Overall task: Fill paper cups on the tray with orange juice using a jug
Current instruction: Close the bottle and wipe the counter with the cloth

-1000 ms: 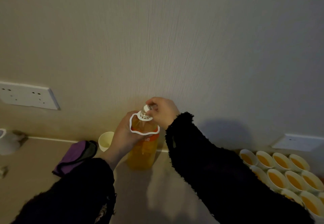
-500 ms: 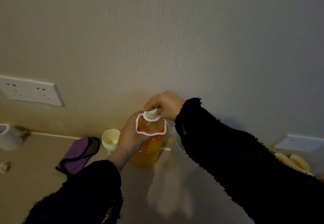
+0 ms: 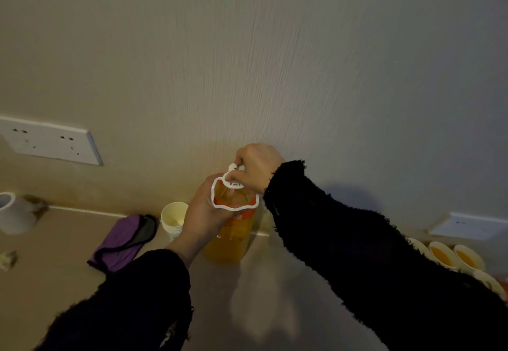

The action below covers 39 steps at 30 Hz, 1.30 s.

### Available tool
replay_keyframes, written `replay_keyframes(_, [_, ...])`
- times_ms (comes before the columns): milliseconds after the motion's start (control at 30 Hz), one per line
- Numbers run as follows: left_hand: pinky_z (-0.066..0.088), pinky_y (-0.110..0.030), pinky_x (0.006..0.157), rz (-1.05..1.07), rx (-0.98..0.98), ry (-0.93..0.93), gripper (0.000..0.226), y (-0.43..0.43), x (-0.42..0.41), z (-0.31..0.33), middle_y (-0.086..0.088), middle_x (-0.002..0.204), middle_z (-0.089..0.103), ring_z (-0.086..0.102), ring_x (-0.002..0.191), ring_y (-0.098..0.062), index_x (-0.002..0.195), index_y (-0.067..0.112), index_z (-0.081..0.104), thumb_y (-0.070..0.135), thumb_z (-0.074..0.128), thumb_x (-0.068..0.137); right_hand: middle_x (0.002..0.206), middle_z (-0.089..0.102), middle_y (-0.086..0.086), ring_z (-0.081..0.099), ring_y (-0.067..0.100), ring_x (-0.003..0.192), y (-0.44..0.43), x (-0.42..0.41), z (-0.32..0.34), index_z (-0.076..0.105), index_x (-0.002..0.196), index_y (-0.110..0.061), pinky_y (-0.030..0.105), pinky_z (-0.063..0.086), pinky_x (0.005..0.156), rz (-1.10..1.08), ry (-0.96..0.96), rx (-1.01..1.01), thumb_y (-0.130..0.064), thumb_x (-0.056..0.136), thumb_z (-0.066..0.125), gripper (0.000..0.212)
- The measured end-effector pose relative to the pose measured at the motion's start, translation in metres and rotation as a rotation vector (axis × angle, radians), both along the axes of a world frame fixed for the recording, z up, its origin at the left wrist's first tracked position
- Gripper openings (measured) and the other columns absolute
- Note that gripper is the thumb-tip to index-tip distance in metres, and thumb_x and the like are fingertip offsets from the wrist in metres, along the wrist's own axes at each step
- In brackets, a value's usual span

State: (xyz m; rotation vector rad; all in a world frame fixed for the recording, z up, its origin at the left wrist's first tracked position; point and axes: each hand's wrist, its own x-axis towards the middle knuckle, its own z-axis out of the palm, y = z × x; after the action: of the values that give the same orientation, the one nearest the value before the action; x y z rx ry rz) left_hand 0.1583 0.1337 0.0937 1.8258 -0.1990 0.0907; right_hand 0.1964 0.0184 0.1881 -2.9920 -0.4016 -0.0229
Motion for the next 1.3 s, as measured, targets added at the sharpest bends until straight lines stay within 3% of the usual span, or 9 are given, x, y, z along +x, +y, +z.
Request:
replay_keyframes(133, [0.043, -0.018, 0.086, 0.001, 0.012, 0.005, 0.059, 0.001, 0.001, -0.005, 0.021, 0.115, 0.052, 0.055, 0.1, -0.004, 0.114, 0.048, 0.04, 0.055, 0.07, 0.063, 0.087, 0.055, 0.002, 0.052, 0.016, 0.076, 0.005, -0.002, -0.001, 0.059, 0.108, -0.013, 0.025, 0.041, 0.065, -0.083, -0.001, 0.017, -0.048, 0.09, 0.056, 0.039])
replay_keyframes(333, [0.045, -0.023, 0.089, -0.005, 0.006, 0.007, 0.067, 0.004, 0.002, -0.005, 0.016, 0.12, 0.053, 0.054, 0.105, -0.008, 0.12, 0.042, 0.04, 0.054, 0.071, 0.061, 0.109, 0.058, 0.009, 0.057, 0.022, 0.09, 0.013, -0.002, -0.003, 0.054, 0.119, -0.016, 0.028, 0.048, 0.074, -0.035, -0.037, -0.059, -0.036, 0.098, 0.048, 0.03])
replay_keyframes(433, [0.046, -0.021, 0.087, -0.007, 0.001, 0.008, 0.057, 0.002, 0.001, -0.004, 0.024, 0.112, 0.053, 0.056, 0.1, -0.005, 0.11, 0.05, 0.042, 0.056, 0.071, 0.061, 0.116, 0.059, 0.007, 0.057, 0.023, 0.1, 0.005, 0.0, 0.006, 0.056, 0.123, -0.014, 0.029, 0.045, 0.082, 0.055, 0.062, -0.091, -0.039, 0.096, 0.049, 0.037])
replay_keyframes(600, [0.049, -0.025, 0.089, -0.019, -0.022, 0.013, 0.063, 0.005, 0.004, -0.004, 0.026, 0.111, 0.054, 0.057, 0.102, -0.005, 0.107, 0.053, 0.044, 0.072, 0.072, 0.054, 0.129, 0.055, 0.007, 0.052, 0.023, 0.115, -0.001, 0.006, 0.017, 0.051, 0.134, -0.014, 0.03, 0.042, 0.092, 0.214, 0.132, -0.199, -0.029, 0.097, 0.05, 0.041])
replay_keyframes(700, [0.05, -0.025, 0.089, -0.014, -0.047, 0.024, 0.068, 0.005, 0.005, -0.007, 0.027, 0.112, 0.055, 0.058, 0.104, -0.007, 0.108, 0.052, 0.044, 0.074, 0.07, 0.05, 0.104, 0.064, 0.006, 0.06, 0.02, 0.092, 0.001, 0.016, 0.018, 0.06, 0.119, -0.011, 0.027, 0.047, 0.073, 0.145, 0.124, -0.242, -0.049, 0.096, 0.044, 0.047])
replay_keyframes(800, [0.053, -0.033, 0.092, -0.024, -0.034, 0.022, 0.067, 0.005, 0.008, -0.012, 0.021, 0.117, 0.058, 0.059, 0.106, -0.008, 0.113, 0.051, 0.046, 0.073, 0.072, 0.054, 0.072, 0.055, 0.001, 0.053, 0.014, 0.067, 0.004, 0.021, 0.014, 0.065, 0.099, -0.009, 0.021, 0.038, 0.054, 0.129, 0.125, -0.295, -0.048, 0.094, 0.048, 0.043])
replay_keyframes(1000, [0.051, -0.032, 0.093, -0.054, -0.006, 0.021, 0.06, 0.005, 0.009, -0.006, 0.017, 0.117, 0.06, 0.06, 0.105, -0.01, 0.11, 0.05, 0.047, 0.068, 0.073, 0.058, 0.108, 0.059, 0.006, 0.056, 0.022, 0.098, -0.001, 0.023, 0.021, 0.059, 0.113, -0.013, 0.032, 0.049, 0.085, 0.459, 0.087, -0.4, -0.015, 0.089, 0.061, 0.024])
replay_keyframes(1133, [0.049, -0.029, 0.093, -0.089, 0.015, 0.041, 0.049, 0.005, 0.009, -0.001, 0.027, 0.108, 0.054, 0.058, 0.097, -0.003, 0.105, 0.05, 0.044, 0.052, 0.071, 0.063, 0.111, 0.063, 0.006, 0.058, 0.022, 0.101, -0.004, 0.025, 0.026, 0.067, 0.11, -0.011, 0.03, 0.05, 0.091, 0.589, 0.047, -0.423, -0.013, 0.089, 0.062, 0.021])
replay_keyframes(1300, [0.05, -0.028, 0.091, -0.09, 0.007, 0.053, 0.05, 0.008, 0.01, -0.002, 0.029, 0.108, 0.054, 0.058, 0.098, -0.003, 0.105, 0.05, 0.045, 0.053, 0.072, 0.063, 0.116, 0.064, 0.006, 0.059, 0.018, 0.105, -0.006, 0.025, 0.029, 0.068, 0.115, -0.011, 0.021, 0.044, 0.091, 0.644, 0.048, -0.395, -0.013, 0.091, 0.06, 0.025])
